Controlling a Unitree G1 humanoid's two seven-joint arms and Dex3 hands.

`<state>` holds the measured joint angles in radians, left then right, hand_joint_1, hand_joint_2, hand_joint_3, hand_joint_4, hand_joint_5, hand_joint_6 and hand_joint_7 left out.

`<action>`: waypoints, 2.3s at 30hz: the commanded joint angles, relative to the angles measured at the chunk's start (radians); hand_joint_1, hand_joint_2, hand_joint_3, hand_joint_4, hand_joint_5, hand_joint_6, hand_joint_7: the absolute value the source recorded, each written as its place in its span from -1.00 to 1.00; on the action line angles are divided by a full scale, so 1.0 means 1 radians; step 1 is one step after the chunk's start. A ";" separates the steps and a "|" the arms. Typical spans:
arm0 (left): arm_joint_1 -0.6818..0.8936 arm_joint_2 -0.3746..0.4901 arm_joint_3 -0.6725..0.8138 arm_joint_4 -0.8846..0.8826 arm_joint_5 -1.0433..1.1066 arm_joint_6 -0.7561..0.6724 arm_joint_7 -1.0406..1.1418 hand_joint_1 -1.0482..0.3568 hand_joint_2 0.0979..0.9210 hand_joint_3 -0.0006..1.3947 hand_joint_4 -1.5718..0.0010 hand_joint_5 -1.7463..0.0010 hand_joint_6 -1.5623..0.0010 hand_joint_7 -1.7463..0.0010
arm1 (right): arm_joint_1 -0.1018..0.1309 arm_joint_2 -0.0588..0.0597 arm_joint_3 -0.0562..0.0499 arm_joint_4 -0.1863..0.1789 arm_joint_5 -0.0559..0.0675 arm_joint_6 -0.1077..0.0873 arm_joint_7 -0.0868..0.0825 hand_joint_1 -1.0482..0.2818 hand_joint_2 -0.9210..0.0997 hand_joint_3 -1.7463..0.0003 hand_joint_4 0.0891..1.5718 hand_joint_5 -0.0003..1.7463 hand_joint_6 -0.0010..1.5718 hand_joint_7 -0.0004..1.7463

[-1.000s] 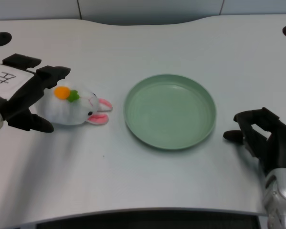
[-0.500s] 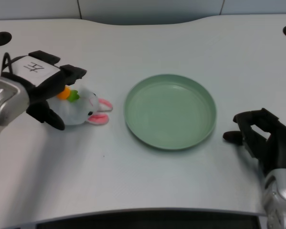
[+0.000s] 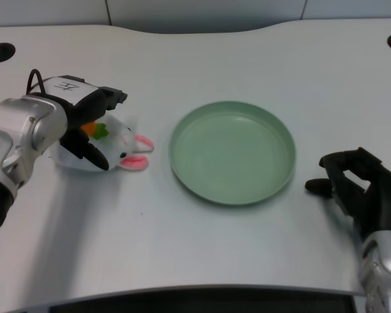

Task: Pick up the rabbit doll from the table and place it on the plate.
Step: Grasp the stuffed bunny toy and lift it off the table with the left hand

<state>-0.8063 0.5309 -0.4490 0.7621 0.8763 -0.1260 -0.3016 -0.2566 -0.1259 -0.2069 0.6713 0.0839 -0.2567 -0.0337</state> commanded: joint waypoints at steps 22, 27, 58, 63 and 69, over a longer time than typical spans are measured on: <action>-0.093 -0.018 -0.256 0.285 0.122 -0.152 0.250 -0.85 0.87 -1.00 0.92 0.95 0.87 0.99 | 0.035 0.008 -0.012 -0.064 0.018 0.031 0.004 -0.55 -1.00 0.79 0.04 0.02 0.00 0.43; -0.089 -0.037 -0.294 0.339 0.150 -0.150 0.379 -0.82 0.81 -1.00 0.85 0.91 0.80 0.97 | 0.041 0.008 -0.015 -0.066 0.024 0.026 0.012 -0.55 -1.00 0.80 0.04 0.03 0.01 0.42; -0.136 -0.066 -0.371 0.496 0.174 -0.144 0.675 -0.41 0.58 -1.00 0.25 0.62 0.18 0.92 | 0.045 0.014 -0.020 -0.064 0.025 0.020 0.012 -0.56 -1.00 0.82 0.04 0.04 0.01 0.40; -0.121 -0.076 -0.343 0.518 0.134 -0.167 0.715 0.01 0.82 -1.00 0.21 -0.32 0.16 -0.06 | 0.051 0.019 -0.019 -0.077 0.030 0.021 0.017 -0.55 -1.00 0.82 0.00 0.03 0.00 0.40; -0.107 -0.078 -0.340 0.537 0.128 -0.172 0.768 0.08 0.79 -1.00 0.10 -0.97 0.11 -0.33 | 0.054 0.017 -0.018 -0.082 0.027 0.028 0.013 -0.55 -1.00 0.82 0.01 0.02 0.00 0.40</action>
<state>-0.9317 0.4516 -0.7900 1.2864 1.0124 -0.2937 0.4614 -0.2138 -0.1133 -0.2263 0.6019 0.1089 -0.2363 -0.0201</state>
